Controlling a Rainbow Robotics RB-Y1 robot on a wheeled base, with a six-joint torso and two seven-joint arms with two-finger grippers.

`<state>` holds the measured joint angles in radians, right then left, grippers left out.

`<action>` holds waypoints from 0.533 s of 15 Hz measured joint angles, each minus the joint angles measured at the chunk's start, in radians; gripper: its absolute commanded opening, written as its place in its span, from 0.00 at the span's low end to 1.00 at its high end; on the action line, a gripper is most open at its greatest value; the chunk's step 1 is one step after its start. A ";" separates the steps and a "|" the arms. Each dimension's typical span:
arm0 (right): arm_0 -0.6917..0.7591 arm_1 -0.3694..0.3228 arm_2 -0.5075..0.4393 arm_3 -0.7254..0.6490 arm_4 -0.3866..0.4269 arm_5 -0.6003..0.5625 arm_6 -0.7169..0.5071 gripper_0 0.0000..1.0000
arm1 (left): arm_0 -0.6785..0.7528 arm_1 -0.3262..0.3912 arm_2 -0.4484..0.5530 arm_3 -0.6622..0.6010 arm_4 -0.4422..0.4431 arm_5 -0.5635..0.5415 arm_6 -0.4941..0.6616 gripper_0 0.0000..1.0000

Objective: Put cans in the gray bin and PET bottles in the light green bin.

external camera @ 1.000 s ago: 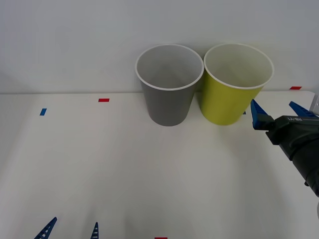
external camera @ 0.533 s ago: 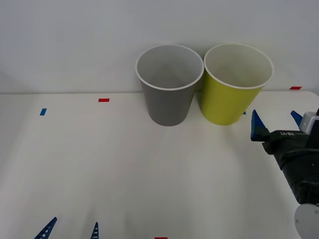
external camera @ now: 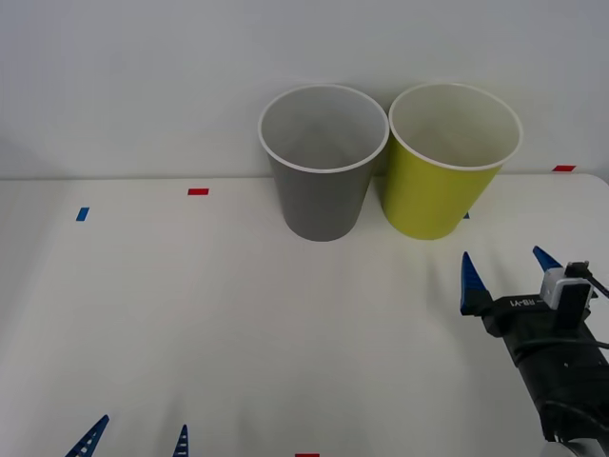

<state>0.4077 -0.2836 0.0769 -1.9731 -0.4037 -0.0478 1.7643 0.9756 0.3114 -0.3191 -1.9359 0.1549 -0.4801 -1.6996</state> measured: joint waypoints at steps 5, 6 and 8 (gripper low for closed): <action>0.051 -0.022 0.032 0.000 0.129 -0.080 -0.108 0.97 | 0.000 0.000 0.000 0.000 0.000 0.000 0.000 1.00; 0.073 -0.041 0.035 0.000 0.171 -0.106 -0.157 0.97 | 0.000 0.000 0.000 0.000 0.000 0.000 0.000 1.00; 0.120 -0.086 0.051 0.008 0.203 -0.161 -0.211 0.97 | 0.000 0.000 0.000 0.000 0.000 0.000 0.000 1.00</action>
<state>0.5282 -0.3697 0.1275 -1.9655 -0.2007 -0.2084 1.5530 0.9756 0.3114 -0.3191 -1.9359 0.1549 -0.4801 -1.6996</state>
